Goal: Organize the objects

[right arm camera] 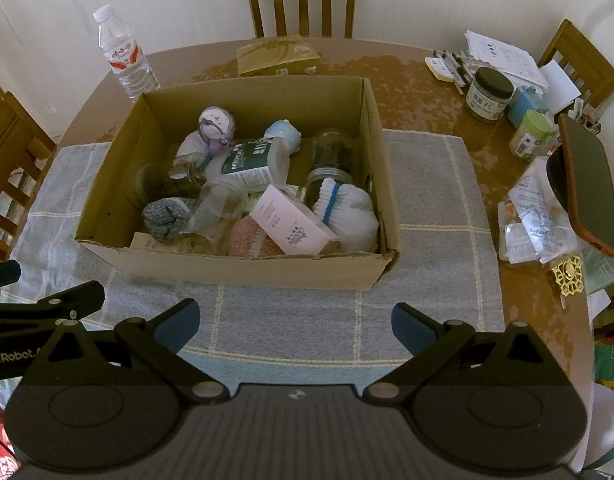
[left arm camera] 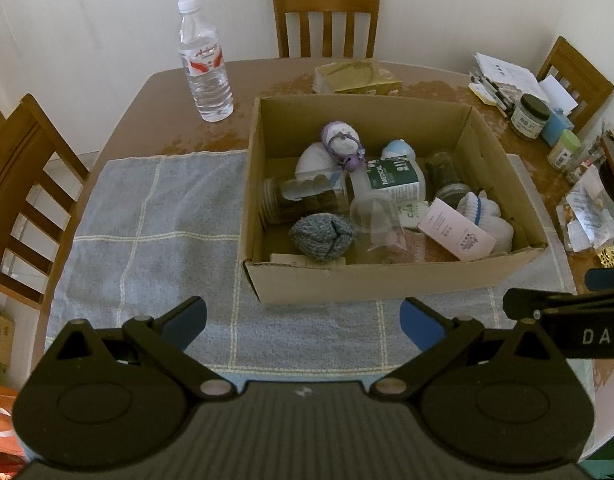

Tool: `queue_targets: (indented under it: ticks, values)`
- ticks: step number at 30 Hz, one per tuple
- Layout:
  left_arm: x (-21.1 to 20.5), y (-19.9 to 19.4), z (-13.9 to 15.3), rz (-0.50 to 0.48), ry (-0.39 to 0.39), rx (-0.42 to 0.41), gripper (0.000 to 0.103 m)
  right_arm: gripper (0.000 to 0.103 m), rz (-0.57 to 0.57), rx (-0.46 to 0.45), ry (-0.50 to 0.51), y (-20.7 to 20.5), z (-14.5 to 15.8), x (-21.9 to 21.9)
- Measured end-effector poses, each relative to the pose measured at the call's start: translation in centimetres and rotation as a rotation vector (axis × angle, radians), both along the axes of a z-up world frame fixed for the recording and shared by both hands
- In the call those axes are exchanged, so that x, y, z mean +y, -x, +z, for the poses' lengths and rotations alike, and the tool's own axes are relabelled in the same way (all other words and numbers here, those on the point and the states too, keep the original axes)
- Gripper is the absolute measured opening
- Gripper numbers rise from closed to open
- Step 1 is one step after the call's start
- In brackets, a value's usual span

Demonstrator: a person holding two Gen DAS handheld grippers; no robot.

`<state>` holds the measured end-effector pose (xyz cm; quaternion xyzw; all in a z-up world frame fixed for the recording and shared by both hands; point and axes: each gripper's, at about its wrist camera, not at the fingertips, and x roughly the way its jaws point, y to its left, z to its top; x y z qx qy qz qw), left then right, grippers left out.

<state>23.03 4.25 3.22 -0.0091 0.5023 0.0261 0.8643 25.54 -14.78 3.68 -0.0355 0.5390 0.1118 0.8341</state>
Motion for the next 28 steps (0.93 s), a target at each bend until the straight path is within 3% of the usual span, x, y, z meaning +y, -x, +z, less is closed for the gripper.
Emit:
queue_targets:
  ticks: [28]
  values:
    - [-0.57,-0.24,0.28,-0.003,-0.004,0.002,0.102,0.103,-0.01,-0.007,-0.002,-0.22,-0.12,-0.43]
